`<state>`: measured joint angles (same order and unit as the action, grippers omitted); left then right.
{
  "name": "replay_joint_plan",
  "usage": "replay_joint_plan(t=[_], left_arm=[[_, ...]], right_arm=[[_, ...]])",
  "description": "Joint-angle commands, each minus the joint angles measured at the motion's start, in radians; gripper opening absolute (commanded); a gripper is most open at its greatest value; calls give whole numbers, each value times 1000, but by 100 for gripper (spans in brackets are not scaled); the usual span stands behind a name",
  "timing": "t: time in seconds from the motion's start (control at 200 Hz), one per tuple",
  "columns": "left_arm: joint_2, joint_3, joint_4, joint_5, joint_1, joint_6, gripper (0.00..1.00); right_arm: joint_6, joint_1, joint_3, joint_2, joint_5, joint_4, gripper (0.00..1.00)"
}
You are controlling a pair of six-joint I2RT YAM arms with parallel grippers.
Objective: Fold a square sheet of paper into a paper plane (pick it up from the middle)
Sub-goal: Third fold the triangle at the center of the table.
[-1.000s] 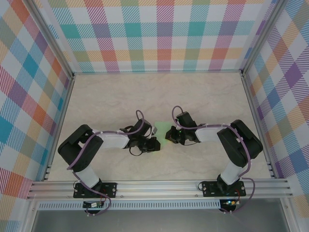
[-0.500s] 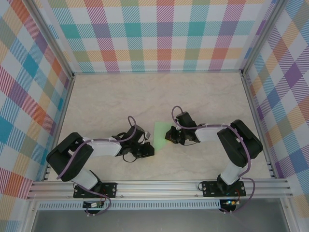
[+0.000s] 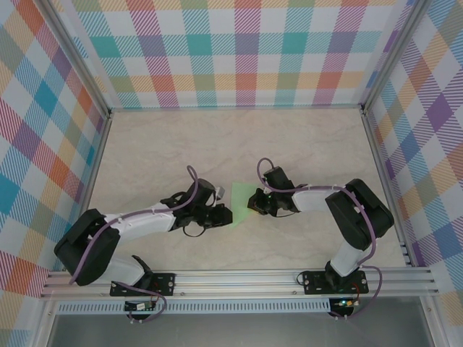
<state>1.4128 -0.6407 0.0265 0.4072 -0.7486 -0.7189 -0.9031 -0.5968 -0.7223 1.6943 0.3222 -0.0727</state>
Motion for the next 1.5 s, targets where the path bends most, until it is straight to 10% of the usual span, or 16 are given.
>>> replay_joint_plan(t=[0.0, 0.605, 1.495], left_arm=[[86, -36, -68, 25, -6, -19, 17], [216, 40, -39, -74, -5, 1, 2], [213, 32, -4, -94, -6, 26, 0]], right_arm=[[18, 1, -7, 9, -44, 73, 11], [-40, -61, 33, -193, -94, 13, 12], [-99, -114, 118, -31, -169, -136, 8]])
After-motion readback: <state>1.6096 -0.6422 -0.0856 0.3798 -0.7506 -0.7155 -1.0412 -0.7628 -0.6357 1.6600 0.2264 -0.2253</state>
